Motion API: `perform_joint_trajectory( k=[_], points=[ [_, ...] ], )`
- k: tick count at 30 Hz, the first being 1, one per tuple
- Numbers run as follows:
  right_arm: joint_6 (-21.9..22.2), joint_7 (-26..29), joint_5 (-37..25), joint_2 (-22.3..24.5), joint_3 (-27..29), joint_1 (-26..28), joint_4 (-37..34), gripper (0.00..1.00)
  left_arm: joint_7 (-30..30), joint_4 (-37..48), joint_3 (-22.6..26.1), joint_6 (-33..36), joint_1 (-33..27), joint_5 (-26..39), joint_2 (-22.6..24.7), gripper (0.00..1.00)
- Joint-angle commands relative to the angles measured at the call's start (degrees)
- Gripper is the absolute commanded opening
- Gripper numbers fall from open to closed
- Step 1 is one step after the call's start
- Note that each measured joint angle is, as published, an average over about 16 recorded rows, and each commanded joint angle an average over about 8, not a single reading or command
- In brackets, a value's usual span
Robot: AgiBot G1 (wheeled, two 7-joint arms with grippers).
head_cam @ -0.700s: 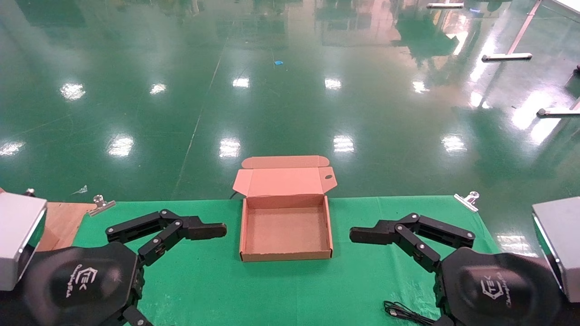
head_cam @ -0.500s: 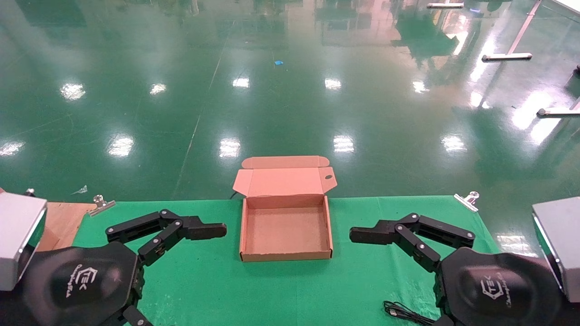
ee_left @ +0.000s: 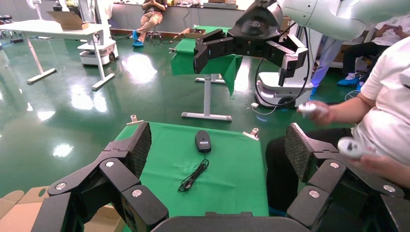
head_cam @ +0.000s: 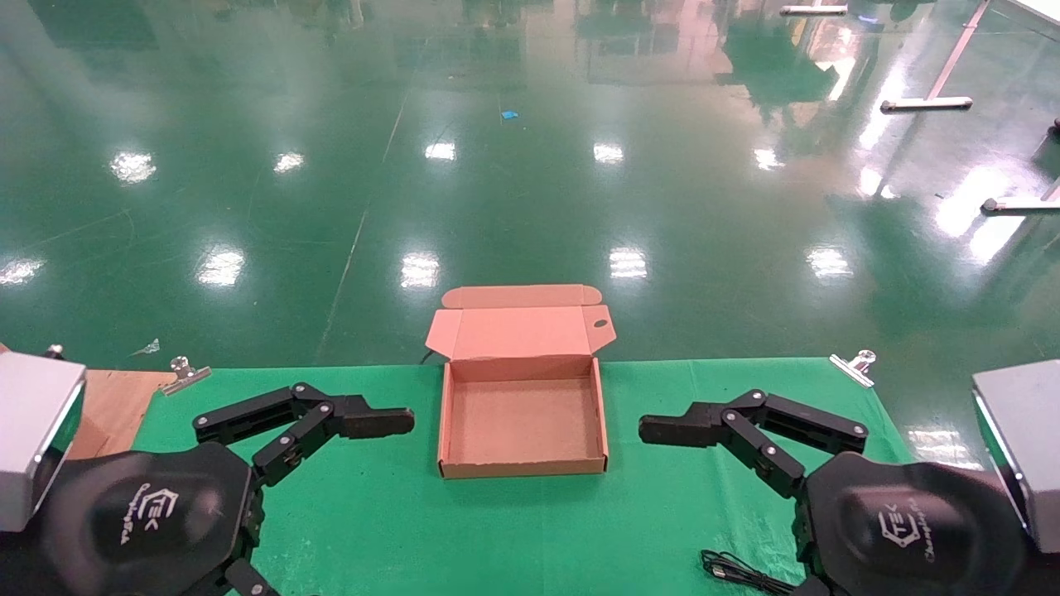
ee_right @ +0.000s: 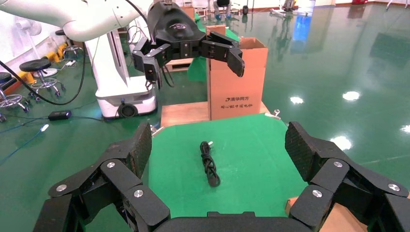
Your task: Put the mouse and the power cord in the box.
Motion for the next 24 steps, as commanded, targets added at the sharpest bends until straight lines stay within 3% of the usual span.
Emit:
perform_joint_trajectory(
  k=[1, 7, 12, 19, 24],
  points=[
    [0.0, 0.0, 0.0, 0.0, 0.0, 0.0, 0.0, 1.0, 0.0, 0.0, 0.0, 0.0, 0.0, 0.0, 0.0, 1.0],
    [0.0, -0.2, -0.5, 0.0, -0.1, 0.2, 0.1, 1.0, 0.0, 0.0, 0.0, 0.0, 0.0, 0.0, 0.0, 1.0],
    [0.1, -0.6, -7.1, 0.0, -2.4, 2.9, 0.8, 1.0, 0.2, 0.8, 1.2, 0.3, -1.2, 3.0, -0.2, 1.0],
    [-0.9, 1.6, -30.5, -1.7, -11.5, 12.1, 1.8, 1.0, 1.6, 4.3, 7.1, 3.5, -8.7, 17.2, -0.3, 1.0],
    [-2.9, 4.0, -48.9, -5.8, -19.7, 19.3, 1.7, 1.0, 4.3, 7.9, 13.1, 4.6, -13.8, 28.5, 0.7, 1.0]
  ],
)
